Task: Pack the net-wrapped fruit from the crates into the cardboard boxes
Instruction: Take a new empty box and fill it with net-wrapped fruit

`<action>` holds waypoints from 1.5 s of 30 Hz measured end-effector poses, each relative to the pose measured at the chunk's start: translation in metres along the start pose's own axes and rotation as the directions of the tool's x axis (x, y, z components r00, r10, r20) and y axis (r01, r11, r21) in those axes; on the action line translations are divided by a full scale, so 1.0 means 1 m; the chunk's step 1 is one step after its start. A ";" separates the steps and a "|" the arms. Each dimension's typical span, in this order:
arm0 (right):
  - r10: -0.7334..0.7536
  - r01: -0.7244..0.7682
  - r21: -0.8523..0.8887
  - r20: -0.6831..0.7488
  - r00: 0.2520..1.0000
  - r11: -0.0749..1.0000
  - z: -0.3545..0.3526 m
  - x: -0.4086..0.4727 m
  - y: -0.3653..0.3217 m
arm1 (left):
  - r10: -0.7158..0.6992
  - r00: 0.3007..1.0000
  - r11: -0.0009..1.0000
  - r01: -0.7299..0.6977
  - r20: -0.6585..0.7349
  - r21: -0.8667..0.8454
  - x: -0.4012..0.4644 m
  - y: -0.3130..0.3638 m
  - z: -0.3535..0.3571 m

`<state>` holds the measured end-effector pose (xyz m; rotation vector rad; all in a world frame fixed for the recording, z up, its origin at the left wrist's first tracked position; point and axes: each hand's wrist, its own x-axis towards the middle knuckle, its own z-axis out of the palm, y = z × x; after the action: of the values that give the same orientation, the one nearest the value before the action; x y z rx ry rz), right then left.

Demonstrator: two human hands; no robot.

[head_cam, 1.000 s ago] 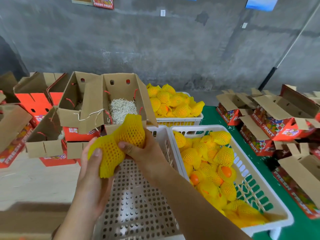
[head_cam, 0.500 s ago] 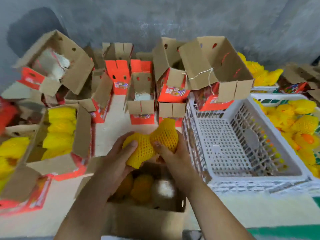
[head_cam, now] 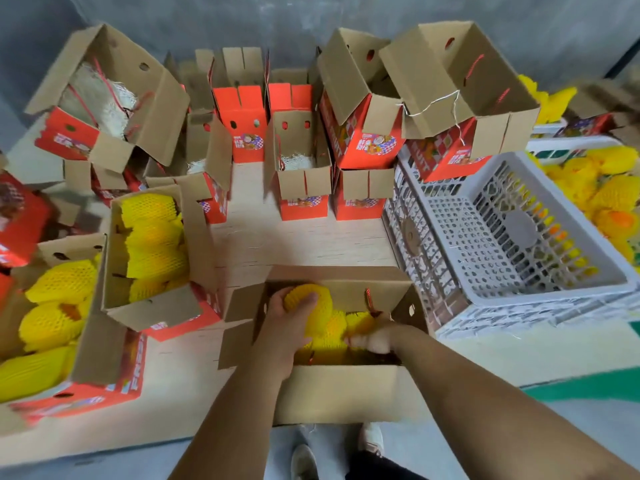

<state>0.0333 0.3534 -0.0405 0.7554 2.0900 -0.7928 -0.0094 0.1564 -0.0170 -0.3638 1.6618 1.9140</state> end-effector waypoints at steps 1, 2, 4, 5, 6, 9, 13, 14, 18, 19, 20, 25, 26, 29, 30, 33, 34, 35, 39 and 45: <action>0.030 -0.030 0.014 -0.009 1.000 0.999 0.000 -0.002 0.000 | -0.013 1.000 1.000 0.013 -0.004 0.005 0.002 -0.001 0.001; 0.032 -0.032 -0.001 -0.020 0.999 0.999 -0.001 -0.003 0.000 | -0.021 1.000 1.000 0.021 0.000 0.017 0.003 -0.001 0.001; -0.046 0.048 0.020 -0.109 0.993 0.999 -0.003 -0.012 -0.001 | -0.034 0.999 0.999 0.033 0.030 0.036 0.005 -0.001 0.001; -0.107 0.129 0.101 -0.194 0.975 0.987 -0.001 -0.017 -0.003 | -0.041 0.998 0.999 0.039 0.055 0.036 0.005 -0.001 0.001; -0.161 0.225 0.222 -0.272 0.949 0.949 0.002 -0.021 -0.005 | -0.046 0.995 0.998 0.043 0.084 0.038 0.004 -0.002 0.003; -0.277 0.361 0.672 -0.233 0.932 0.647 0.011 -0.046 -0.023 | -0.015 0.983 0.996 -0.002 0.184 0.093 0.002 -0.003 0.012; -0.315 0.419 0.714 -0.283 0.906 0.561 0.013 -0.054 -0.035 | -0.060 0.951 0.994 0.030 0.304 0.103 0.000 0.007 0.010; -0.322 0.433 0.718 -0.297 0.899 0.546 0.012 -0.052 -0.034 | -0.055 0.942 0.993 0.016 0.330 0.119 0.001 0.011 0.001; -0.310 0.450 0.699 -0.327 0.893 0.557 0.015 -0.045 -0.030 | 0.422 0.901 0.838 -0.428 0.097 0.338 -0.001 0.027 -0.040; -0.312 0.471 0.619 -0.354 0.882 0.628 0.018 -0.043 -0.033 | 0.599 0.797 0.682 -0.558 0.077 0.472 0.001 0.024 -0.048; -0.334 0.487 0.513 -0.365 0.869 0.706 0.022 -0.040 -0.037 | 0.694 0.713 0.537 -0.606 0.100 0.587 0.006 0.019 -0.051; -0.477 0.494 -0.176 0.133 0.869 0.851 0.049 -0.020 -0.074 | 0.655 0.733 0.329 -0.495 0.183 0.804 0.020 -0.008 -0.043; -0.466 0.518 -0.224 0.247 0.850 0.826 0.052 -0.017 -0.081 | 0.670 0.723 0.322 -0.488 0.169 0.811 0.021 -0.010 -0.044; -0.432 0.502 -0.315 0.267 0.861 0.806 0.056 -0.006 -0.096 | 0.670 0.730 0.372 -0.487 0.135 0.790 0.021 -0.010 -0.047; -0.426 0.488 -0.357 0.241 0.872 0.797 0.058 0.000 -0.099 | 0.653 0.746 0.389 -0.480 0.132 0.787 0.021 -0.010 -0.047; -0.413 0.470 -0.499 0.227 0.882 0.728 0.075 0.011 -0.105 | 0.641 0.757 0.351 -0.436 0.127 0.829 0.022 -0.010 -0.043; -0.439 0.498 -0.506 0.240 0.866 0.704 0.080 0.012 -0.104 | 0.651 0.746 0.305 -0.424 0.138 0.852 0.022 -0.011 -0.042; -0.482 0.534 -0.509 0.244 0.842 0.675 0.084 0.014 -0.103 | 0.656 0.739 0.261 -0.414 0.154 0.872 0.021 -0.011 -0.041; -0.491 0.528 -0.340 0.194 0.849 0.778 0.063 -0.001 -0.100 | 0.637 0.750 0.141 -0.340 0.177 0.930 0.016 -0.008 -0.042; -0.591 0.707 0.258 -0.405 0.698 0.658 -0.006 -0.045 -0.046 | 0.683 0.690 0.288 -0.557 0.240 0.779 0.008 0.020 0.018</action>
<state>0.0214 0.3175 0.0117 0.2800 2.5402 -1.6392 -0.0244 0.1743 -0.0022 0.6796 2.8659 1.2561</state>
